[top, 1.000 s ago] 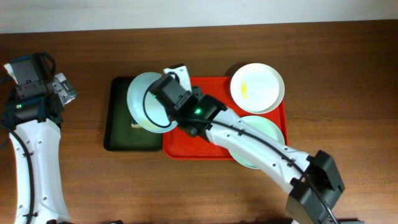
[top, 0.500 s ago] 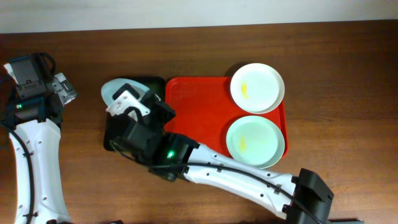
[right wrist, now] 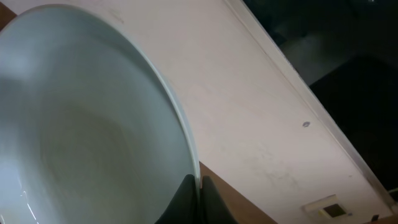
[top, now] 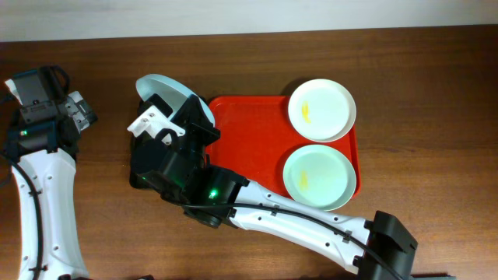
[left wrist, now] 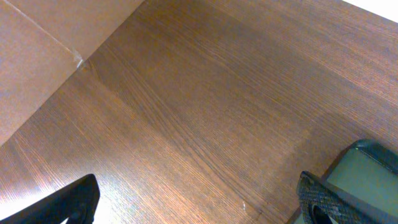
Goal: Clean dirty plates on tray and stack at the side
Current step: 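Tilt the held plate over the green tray with the right gripper, then carry the plate to the table's right side and set it down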
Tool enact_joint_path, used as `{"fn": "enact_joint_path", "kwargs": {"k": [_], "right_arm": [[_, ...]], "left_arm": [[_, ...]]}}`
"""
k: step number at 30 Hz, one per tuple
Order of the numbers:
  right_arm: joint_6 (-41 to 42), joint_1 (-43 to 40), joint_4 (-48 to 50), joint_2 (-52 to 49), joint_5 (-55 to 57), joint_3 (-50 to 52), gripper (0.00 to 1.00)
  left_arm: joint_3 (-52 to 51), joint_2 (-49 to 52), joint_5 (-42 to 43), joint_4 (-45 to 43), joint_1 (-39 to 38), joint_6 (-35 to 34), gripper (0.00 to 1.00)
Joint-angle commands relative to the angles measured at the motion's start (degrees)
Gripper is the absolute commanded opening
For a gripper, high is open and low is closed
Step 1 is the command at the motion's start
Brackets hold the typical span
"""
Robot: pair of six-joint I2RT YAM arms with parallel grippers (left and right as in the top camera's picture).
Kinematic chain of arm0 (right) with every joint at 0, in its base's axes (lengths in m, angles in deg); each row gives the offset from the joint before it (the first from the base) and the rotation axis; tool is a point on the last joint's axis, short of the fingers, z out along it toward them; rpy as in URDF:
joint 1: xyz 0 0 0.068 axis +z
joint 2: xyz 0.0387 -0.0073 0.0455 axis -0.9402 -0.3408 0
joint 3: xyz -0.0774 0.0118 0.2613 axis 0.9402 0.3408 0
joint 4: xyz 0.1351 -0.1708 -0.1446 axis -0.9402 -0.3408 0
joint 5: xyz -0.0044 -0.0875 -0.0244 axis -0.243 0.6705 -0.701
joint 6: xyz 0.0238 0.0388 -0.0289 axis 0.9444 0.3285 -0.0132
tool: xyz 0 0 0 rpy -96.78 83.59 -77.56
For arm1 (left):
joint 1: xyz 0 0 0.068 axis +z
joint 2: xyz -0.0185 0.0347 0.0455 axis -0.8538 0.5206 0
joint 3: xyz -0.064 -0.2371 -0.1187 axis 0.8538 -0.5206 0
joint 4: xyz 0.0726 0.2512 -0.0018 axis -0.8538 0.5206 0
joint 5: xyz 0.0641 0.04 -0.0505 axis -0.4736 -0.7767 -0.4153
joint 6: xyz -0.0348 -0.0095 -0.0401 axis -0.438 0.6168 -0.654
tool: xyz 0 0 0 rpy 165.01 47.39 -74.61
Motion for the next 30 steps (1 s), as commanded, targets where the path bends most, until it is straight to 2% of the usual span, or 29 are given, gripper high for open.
{"fn": "enact_joint_path", "kwargs": {"k": [1,7,14,16,18,20,23,26,30], "right_arm": [[-0.3,-0.2,0.4,0.0,1.4,-1.1,0.04],[0.2,-0.6,0.2,0.0,1.3,-1.1,0.04],[17.5,-3.2,-6.3,0.0,-0.9,-1.0,0.04],[27.1,-4.1,-12.3,0.0,-9.7,-1.0,0.04],[39.8,-7.1,-18.3,0.0,-23.5,-1.0,0.04],[47.8,-11.5,-22.1,0.0,-33.4,-1.0,0.04],[49.7,-18.6,-26.4,0.0,-45.5,-1.0,0.04],[49.7,-29.2,-30.0,0.0,-63.2,-1.0,0.04],[49.3,-47.6,-35.6,0.0,-83.7,-1.0,0.04]], "left_arm": [[0.2,0.1,-0.8,0.0,0.2,0.1,0.99],[0.2,0.1,-0.8,0.0,0.2,0.1,0.99],[0.2,0.1,-0.8,0.0,0.2,0.1,0.99],[0.2,0.1,-0.8,0.0,0.2,0.1,0.99],[0.2,0.1,-0.8,0.0,0.2,0.1,0.99],[0.2,0.1,-0.8,0.0,0.2,0.1,1.0],[0.2,0.1,-0.8,0.0,0.2,0.1,1.0],[0.2,0.1,-0.8,0.0,0.2,0.1,0.99],[0.2,0.1,-0.8,0.0,0.2,0.1,0.99]]}}
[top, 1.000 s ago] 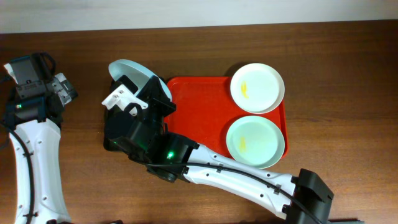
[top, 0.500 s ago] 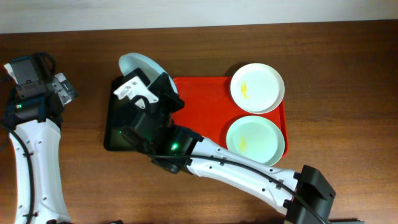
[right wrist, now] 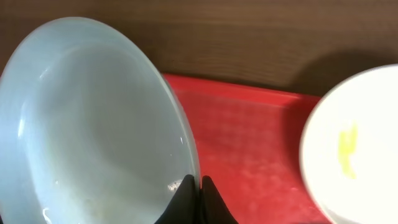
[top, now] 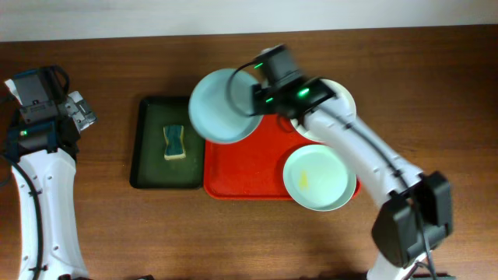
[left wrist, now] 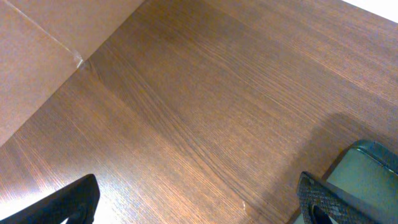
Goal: Clean dirty plates on tray and stack at the side
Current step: 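Carry the plate to the table's right side and set it down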
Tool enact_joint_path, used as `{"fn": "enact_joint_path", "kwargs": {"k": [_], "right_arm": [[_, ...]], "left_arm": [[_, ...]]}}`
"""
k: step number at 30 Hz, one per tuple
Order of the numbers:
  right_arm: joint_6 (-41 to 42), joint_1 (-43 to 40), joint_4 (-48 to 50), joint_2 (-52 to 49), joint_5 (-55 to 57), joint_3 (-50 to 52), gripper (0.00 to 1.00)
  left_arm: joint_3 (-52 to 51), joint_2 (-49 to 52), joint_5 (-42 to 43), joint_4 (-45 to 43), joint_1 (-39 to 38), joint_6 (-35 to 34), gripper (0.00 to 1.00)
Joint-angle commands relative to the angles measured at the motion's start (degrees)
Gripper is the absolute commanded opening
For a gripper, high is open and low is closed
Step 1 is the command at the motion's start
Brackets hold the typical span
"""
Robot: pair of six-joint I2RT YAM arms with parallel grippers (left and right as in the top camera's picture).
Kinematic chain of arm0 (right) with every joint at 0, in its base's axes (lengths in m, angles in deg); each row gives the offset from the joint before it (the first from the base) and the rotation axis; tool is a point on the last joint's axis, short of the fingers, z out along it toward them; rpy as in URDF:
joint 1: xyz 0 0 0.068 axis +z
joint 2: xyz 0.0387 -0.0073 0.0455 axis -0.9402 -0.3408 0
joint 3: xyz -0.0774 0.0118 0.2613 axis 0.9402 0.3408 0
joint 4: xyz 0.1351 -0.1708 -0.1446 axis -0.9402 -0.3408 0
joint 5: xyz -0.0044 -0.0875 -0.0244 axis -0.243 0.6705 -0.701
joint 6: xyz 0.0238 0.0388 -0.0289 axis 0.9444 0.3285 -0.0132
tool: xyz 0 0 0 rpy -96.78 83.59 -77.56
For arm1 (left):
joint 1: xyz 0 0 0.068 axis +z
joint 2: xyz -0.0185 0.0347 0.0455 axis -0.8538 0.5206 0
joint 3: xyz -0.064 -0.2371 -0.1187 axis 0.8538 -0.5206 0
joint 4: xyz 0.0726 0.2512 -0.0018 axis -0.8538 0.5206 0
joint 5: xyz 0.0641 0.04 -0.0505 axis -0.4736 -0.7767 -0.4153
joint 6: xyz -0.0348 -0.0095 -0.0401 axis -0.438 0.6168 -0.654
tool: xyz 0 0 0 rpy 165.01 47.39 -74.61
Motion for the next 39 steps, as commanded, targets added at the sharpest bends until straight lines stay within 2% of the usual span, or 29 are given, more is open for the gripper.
{"fn": "enact_joint_path", "kwargs": {"k": [1,3,5,9,10,11,16,22,28,29,33,35,38,39], "right_arm": [[0.7,-13.1,-2.9,0.0,-19.8,-0.5,0.04],[0.7,-24.2,-5.8,0.0,-27.6,-0.5,0.04],[0.3,-35.7,-11.4,0.0,-29.6,-0.5,0.04],[-9.0,-50.6,-19.7,0.0,-29.0,-0.5,0.04],[-11.3,-53.3,-21.1,0.0,-27.4,-0.4,0.04],[-12.9,-56.7,-22.8,0.0,-20.8,-0.4,0.04],[-12.8,-60.3,-21.5,-0.1,-2.6,3.4,0.04],[-12.2,-60.2,-12.0,-0.1,-2.3,11.1,0.04],[-12.2,-57.6,-7.6,-0.1,-5.6,14.0,0.06],[-12.2,-57.0,-7.5,-0.1,-5.6,14.0,0.13],[-12.2,-56.1,-7.8,-0.1,-5.2,14.0,0.35],[-12.2,-56.1,-8.3,-0.1,-5.3,14.0,0.56],[-12.2,-56.1,-9.4,-0.1,-7.5,14.0,0.7],[-12.2,-56.0,-10.0,-0.1,-10.1,14.0,0.72]], "left_arm": [[0.2,0.1,-0.8,0.0,0.2,0.1,1.0],[0.2,0.1,-0.8,0.0,0.2,0.1,1.0],[0.2,0.1,-0.8,0.0,0.2,0.1,0.99],[0.2,0.1,-0.8,0.0,0.2,0.1,0.99],[0.2,0.1,-0.8,0.0,0.2,0.1,0.99],[0.2,0.1,-0.8,0.0,0.2,0.1,0.99],[0.2,0.1,-0.8,0.0,0.2,0.1,0.99],[0.2,0.1,-0.8,0.0,0.2,0.1,0.99],[0.2,0.1,-0.8,0.0,0.2,0.1,0.99],[0.2,0.1,-0.8,0.0,0.2,0.1,0.99],[0.2,0.1,-0.8,0.0,0.2,0.1,0.99],[0.2,0.1,-0.8,0.0,0.2,0.1,1.0],[0.2,0.1,-0.8,0.0,0.2,0.1,0.99],[0.2,0.1,-0.8,0.0,0.2,0.1,0.99]]}}
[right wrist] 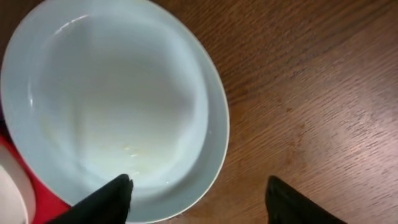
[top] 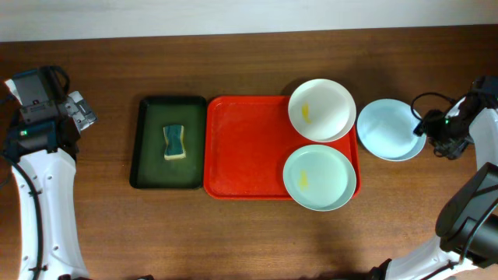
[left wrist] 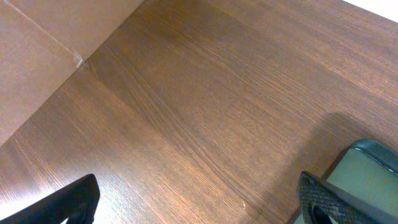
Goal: Clean dirty plates on tray and stack at the side
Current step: 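Carry the plate to the table's right side and set it down, then grasp the stained white plate rim with right gripper, pull to tray center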
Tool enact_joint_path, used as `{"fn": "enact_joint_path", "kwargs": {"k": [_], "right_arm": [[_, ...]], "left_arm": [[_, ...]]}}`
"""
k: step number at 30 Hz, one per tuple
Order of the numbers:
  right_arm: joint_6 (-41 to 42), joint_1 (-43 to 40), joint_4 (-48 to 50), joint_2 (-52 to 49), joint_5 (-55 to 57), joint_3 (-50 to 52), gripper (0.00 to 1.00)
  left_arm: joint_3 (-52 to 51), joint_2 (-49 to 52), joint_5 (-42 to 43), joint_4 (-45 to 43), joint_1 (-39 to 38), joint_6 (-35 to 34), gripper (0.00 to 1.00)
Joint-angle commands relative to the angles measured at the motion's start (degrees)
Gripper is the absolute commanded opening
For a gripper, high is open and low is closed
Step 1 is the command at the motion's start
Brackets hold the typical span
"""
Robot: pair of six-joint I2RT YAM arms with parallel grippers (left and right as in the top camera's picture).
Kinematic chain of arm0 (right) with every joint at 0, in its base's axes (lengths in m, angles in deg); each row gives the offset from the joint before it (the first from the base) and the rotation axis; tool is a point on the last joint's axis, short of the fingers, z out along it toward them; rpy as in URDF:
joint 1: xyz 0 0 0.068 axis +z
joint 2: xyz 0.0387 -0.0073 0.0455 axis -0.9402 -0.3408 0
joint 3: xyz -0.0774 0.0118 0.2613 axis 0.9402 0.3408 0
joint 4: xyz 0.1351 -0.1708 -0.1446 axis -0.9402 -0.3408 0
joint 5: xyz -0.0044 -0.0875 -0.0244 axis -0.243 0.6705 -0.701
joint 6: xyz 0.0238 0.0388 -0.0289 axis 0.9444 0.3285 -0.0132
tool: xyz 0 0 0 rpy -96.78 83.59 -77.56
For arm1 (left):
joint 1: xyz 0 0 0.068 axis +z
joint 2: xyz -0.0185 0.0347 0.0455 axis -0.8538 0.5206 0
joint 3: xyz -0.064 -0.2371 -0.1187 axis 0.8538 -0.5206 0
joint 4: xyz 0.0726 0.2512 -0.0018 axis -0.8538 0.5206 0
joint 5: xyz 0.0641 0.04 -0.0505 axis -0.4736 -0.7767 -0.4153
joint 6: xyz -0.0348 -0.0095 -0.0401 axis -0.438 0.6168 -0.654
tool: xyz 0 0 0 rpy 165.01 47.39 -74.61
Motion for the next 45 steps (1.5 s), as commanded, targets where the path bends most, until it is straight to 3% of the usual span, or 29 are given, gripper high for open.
{"fn": "enact_joint_path", "kwargs": {"k": [1,3,9,15,18,25,26,27,40,42,43,45], "right_arm": [[-0.2,0.8,-2.2,-0.1,-7.8,0.3,0.74],[-0.2,2.1,-5.0,-0.1,-9.4,0.3,0.76],[-5.9,13.6,-25.6,-0.1,-8.8,0.3,0.79],[-7.9,28.3,-29.5,-0.1,0.9,1.0,0.77],[-5.5,31.8,-29.1,-0.1,6.5,2.0,0.77],[-1.6,32.1,-24.0,-0.1,9.2,5.7,0.4],[-1.6,32.1,-22.5,-0.1,9.2,6.8,0.21],[-1.6,32.1,-21.0,-0.1,9.2,7.8,0.17],[-1.6,32.1,-14.5,-0.1,7.9,12.6,0.2],[-1.6,32.1,-14.4,-0.1,7.8,12.7,0.15],[-1.6,32.1,-14.5,-0.1,7.2,12.7,0.04],[-1.6,32.1,-14.4,-0.1,2.9,12.7,0.04]], "left_arm": [[0.2,0.1,-0.8,0.0,0.2,0.1,0.99],[0.2,0.1,-0.8,0.0,0.2,0.1,1.0],[0.2,0.1,-0.8,0.0,0.2,0.1,1.0],[0.2,0.1,-0.8,0.0,0.2,0.1,0.99],[0.2,0.1,-0.8,0.0,0.2,0.1,0.99],[0.2,0.1,-0.8,0.0,0.2,0.1,0.99],[0.2,0.1,-0.8,0.0,0.2,0.1,0.99],[0.2,0.1,-0.8,0.0,0.2,0.1,0.99],[0.2,0.1,-0.8,0.0,0.2,0.1,1.0],[0.2,0.1,-0.8,0.0,0.2,0.1,0.99],[0.2,0.1,-0.8,0.0,0.2,0.1,0.99],[0.2,0.1,-0.8,0.0,0.2,0.1,0.99]]}}
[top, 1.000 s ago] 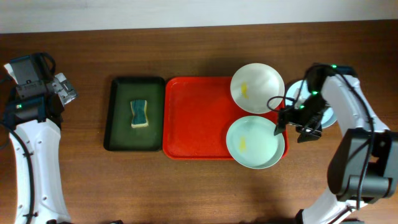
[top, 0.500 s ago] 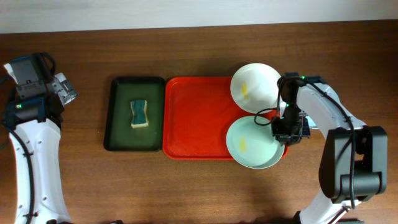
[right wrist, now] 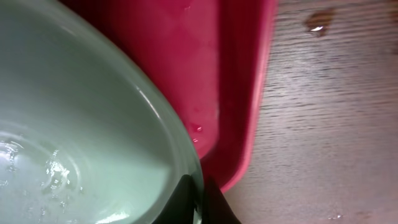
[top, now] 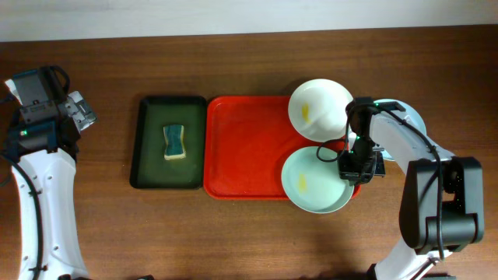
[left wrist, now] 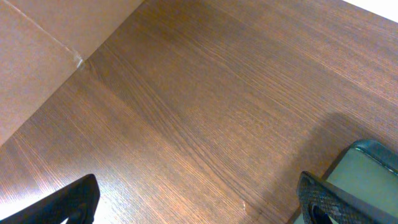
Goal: Clean dirty plates on tray and stack at the side
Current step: 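Grasp the stained white plate rim with right gripper, pull to tray center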
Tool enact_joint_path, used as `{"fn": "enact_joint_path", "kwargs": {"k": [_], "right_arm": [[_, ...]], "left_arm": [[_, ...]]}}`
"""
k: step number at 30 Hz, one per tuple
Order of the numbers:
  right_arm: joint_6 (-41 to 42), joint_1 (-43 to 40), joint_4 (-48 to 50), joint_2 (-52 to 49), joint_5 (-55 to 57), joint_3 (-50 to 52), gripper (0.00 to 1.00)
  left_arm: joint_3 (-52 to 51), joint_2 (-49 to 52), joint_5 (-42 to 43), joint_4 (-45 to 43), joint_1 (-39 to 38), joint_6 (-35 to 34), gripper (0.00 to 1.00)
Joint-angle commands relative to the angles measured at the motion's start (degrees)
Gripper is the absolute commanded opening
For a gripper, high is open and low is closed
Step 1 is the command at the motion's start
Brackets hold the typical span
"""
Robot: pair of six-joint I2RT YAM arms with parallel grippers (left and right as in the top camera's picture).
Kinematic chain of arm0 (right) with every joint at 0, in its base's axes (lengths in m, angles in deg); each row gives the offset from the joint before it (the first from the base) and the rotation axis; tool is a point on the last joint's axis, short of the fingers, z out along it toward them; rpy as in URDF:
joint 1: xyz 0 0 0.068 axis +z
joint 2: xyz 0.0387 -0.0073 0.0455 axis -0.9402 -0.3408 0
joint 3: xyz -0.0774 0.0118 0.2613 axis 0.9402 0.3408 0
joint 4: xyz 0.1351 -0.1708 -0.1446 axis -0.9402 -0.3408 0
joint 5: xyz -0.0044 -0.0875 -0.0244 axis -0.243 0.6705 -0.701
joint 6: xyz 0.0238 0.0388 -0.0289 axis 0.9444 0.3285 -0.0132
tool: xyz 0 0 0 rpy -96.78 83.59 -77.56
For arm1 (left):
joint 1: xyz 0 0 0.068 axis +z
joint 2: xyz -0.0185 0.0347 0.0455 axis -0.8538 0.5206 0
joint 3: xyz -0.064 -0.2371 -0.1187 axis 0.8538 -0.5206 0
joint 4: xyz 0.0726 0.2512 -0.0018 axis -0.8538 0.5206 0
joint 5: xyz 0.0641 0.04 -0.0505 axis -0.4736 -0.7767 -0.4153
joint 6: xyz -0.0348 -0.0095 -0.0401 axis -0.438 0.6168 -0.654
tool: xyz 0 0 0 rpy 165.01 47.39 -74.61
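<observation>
The red tray [top: 249, 148] holds two dirty plates. A white plate [top: 319, 109] with a yellow smear sits at its far right corner. In front of that is a pale green plate [top: 311, 183], also smeared yellow. My right gripper [top: 359, 165] is shut on the green plate's right rim, and in the wrist view its fingertips [right wrist: 198, 198] pinch the rim [right wrist: 180, 143] just inside the tray's edge [right wrist: 249, 93]. A pale blue plate [top: 415, 118] lies on the table right of the tray, mostly hidden by my right arm. My left gripper [left wrist: 199, 202] hangs open over bare wood at the far left.
A dark green tray [top: 152, 155] holding a blue and yellow sponge [top: 175, 142] stands just left of the red tray; its corner [left wrist: 373, 168] shows in the left wrist view. Water drops [right wrist: 317, 22] lie on the wood right of the red tray.
My right gripper was open over the pale blue plate on the table right of the tray. It is now over the tray's right edge, shut on the green plate's rim. The left arm is unchanged.
My right gripper held the pale blue plate over the dark tray at the left, then over the red tray's far left corner. Then the plate lay on the table right of the tray with the gripper open. Now that gripper grips the green plate.
</observation>
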Motion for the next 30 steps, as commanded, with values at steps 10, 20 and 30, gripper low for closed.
{"fn": "enact_joint_path", "kwargs": {"k": [10,20,30], "right_arm": [[7.3,8.3,13.0,-0.1,-33.8,0.5,0.04],[30.1,18.6,26.8,-0.1,-14.7,0.5,0.04],[27.8,18.5,26.8,-0.1,-6.0,0.5,0.35]], "left_arm": [[0.2,0.1,-0.8,0.0,0.2,0.1,0.99],[0.2,0.1,-0.8,0.0,0.2,0.1,0.99],[0.2,0.1,-0.8,0.0,0.2,0.1,1.0]]}}
